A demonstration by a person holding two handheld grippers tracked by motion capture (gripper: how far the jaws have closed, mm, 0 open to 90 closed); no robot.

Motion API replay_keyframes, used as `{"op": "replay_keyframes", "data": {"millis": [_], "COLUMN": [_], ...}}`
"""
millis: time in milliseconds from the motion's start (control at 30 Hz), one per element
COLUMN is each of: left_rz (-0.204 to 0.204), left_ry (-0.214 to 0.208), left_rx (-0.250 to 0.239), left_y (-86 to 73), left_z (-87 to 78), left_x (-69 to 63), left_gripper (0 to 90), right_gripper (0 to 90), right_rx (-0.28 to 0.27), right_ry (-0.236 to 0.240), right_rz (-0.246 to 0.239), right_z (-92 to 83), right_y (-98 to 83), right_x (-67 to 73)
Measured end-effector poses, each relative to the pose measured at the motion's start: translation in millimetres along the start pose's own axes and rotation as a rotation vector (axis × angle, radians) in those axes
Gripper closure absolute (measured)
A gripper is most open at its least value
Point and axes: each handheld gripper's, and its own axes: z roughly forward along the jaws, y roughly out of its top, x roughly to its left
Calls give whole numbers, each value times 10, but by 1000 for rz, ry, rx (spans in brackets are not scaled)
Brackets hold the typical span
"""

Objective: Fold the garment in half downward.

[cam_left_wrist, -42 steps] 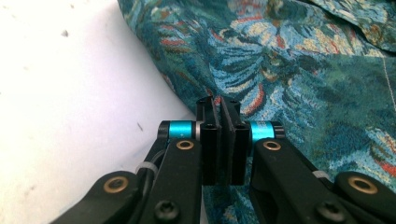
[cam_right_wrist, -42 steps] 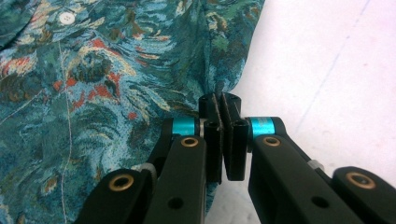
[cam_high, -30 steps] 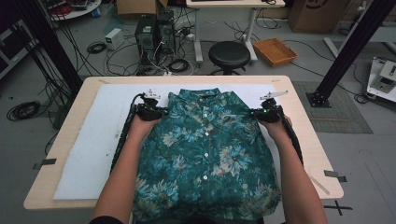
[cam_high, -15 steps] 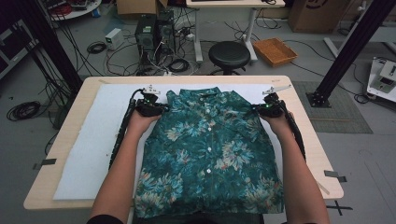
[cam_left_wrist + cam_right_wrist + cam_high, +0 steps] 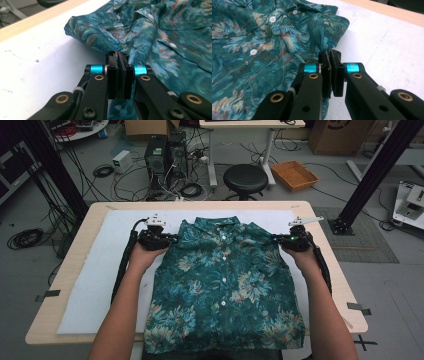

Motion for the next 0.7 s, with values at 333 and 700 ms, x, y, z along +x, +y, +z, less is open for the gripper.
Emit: {"op": "replay_keyframes", "data": {"millis": [333,700], "left_rz": [47,81], "left_ry": [-42,-68], "left_rx": [-54,-43], "left_y": [-49,-166], "left_z": [-196,-412], "left_x": [-226,-422], "left_gripper": [865,864], "right_gripper": [889,889], "right_rx": [-50,-95], "right_ry": [37,80], "right_rz": [-32,-36], "right_z": [-198,-408], "right_y": [-82,-200], "right_x": [136,166]}}
